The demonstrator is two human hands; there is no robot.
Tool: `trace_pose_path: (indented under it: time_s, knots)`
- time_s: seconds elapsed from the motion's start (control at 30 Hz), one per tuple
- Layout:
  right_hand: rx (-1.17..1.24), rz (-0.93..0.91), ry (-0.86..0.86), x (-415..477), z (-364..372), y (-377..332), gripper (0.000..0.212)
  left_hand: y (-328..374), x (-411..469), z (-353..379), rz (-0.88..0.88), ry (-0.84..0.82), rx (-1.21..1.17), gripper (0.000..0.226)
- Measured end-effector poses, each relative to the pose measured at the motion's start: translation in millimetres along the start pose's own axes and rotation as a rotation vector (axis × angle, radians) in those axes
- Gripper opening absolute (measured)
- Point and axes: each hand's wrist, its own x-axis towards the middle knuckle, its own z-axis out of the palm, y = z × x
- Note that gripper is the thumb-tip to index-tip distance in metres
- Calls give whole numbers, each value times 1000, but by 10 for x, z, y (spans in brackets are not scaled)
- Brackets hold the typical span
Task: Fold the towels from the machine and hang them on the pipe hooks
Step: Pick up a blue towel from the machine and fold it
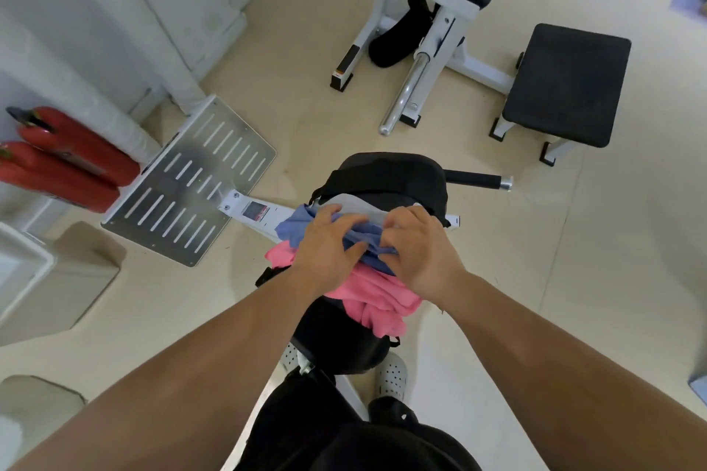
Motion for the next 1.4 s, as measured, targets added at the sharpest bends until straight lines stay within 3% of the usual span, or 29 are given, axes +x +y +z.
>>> trace_pose_path:
  time_s: [0.07, 0.13, 0.3, 0.4, 0.5, 0.83, 1.0, 1.13, 1.23, 1.3, 1.4]
  knots:
    - [15, -11, 17, -88, -72, 24, 32, 85, -12, -42, 48, -8, 23, 17]
    - [43, 0, 32, -178, -151, 68, 34, 139, -32, -73, 109, -14, 39, 10]
    - [167, 2, 101, -362, -471, 156, 21, 328, -203, -81, 162, -85, 19, 30]
    - [244, -29, 188, -418, -698, 144, 23, 449, -275, -69, 101, 45, 27, 14]
    - [288, -22, 277, -481, -892, 192, 13, 662, -337, -242, 45, 197, -145, 29]
    - [341, 21, 258, -595, -1303, 370, 13, 1192, -941, -953, 49, 474, -265, 14]
    - [491, -71, 328, -661, -1528, 364, 10, 1334, -1177, -943, -10, 568, -300, 12]
    - [754, -43, 280, -802, -1836, 271, 8, 1736, -1290, -991, 69, 711, -515, 15]
    - [989, -6, 273, -871, -2098, 188, 21, 2035, -1369, -1159, 142, 767, -529, 17]
    - [1214, 16, 311, -899, -2309, 124, 29, 2124, -1449, -1243, 166, 720, -512, 22]
    - [1467, 34, 333, -938, -2572, 20, 23, 2109, -1628, -1228, 139, 573, -365, 15]
